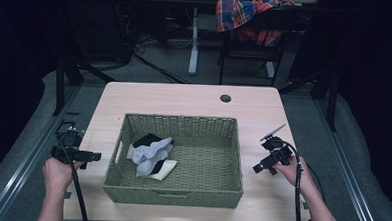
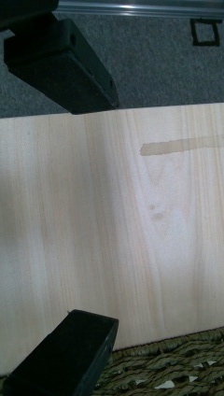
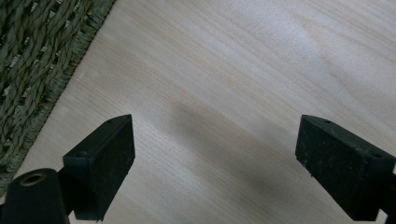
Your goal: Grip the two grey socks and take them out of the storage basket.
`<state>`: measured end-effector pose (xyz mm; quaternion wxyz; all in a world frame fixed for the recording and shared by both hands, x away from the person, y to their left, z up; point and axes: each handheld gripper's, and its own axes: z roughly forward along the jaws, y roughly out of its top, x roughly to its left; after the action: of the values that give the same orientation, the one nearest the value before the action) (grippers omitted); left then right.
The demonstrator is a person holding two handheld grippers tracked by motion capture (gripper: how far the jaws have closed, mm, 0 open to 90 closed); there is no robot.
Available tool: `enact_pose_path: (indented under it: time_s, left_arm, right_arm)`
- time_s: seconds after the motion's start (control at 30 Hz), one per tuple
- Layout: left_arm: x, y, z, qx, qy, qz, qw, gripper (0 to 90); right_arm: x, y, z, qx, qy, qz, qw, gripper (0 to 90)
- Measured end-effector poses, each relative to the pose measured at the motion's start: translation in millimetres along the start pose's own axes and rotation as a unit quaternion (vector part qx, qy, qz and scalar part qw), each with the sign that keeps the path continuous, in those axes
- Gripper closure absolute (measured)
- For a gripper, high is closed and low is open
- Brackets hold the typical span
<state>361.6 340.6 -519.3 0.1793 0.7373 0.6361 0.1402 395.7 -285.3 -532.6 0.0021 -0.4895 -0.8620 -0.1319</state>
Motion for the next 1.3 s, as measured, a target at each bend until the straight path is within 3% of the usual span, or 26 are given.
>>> enact_pose_path:
  time_s: [0.17,0.23,0.47,0.77,1.07,1.3]
  left_arm:
    - [-0.3,0.3,-0.9,-0.004,0.002,0.000,1.0000,0.0]
    - [0.0,0.8,-1.6,-0.004,0.003,0.000,1.0000,0.0]
    - [0.8,3.2,-5.0,-0.006,0.003,-0.002,1.0000,0.0]
    - [-1.9,10.6,-21.7,-0.020,0.007,-0.005,0.9998,0.0]
    - [-0.9,17.6,-32.2,-0.014,0.007,-0.002,0.9999,0.0]
    - [-5.4,25.8,-48.9,-0.029,0.007,-0.002,0.9996,0.0]
  right_arm:
    - [2.1,-1.8,1.4,-0.013,0.002,0.015,0.9998,11.5]
    - [0.2,-1.2,-0.8,0.001,-0.006,0.001,1.0000,11.6]
    - [-0.3,-2.2,-1.0,0.000,-0.005,0.002,1.0000,11.6]
    - [0.5,-2.1,-1.5,0.001,-0.003,0.001,1.0000,11.6]
    - [-0.5,-2.3,-1.1,-0.002,-0.004,0.005,1.0000,11.6]
    - [-0.5,-2.7,-1.8,0.002,-0.005,0.003,1.0000,11.6]
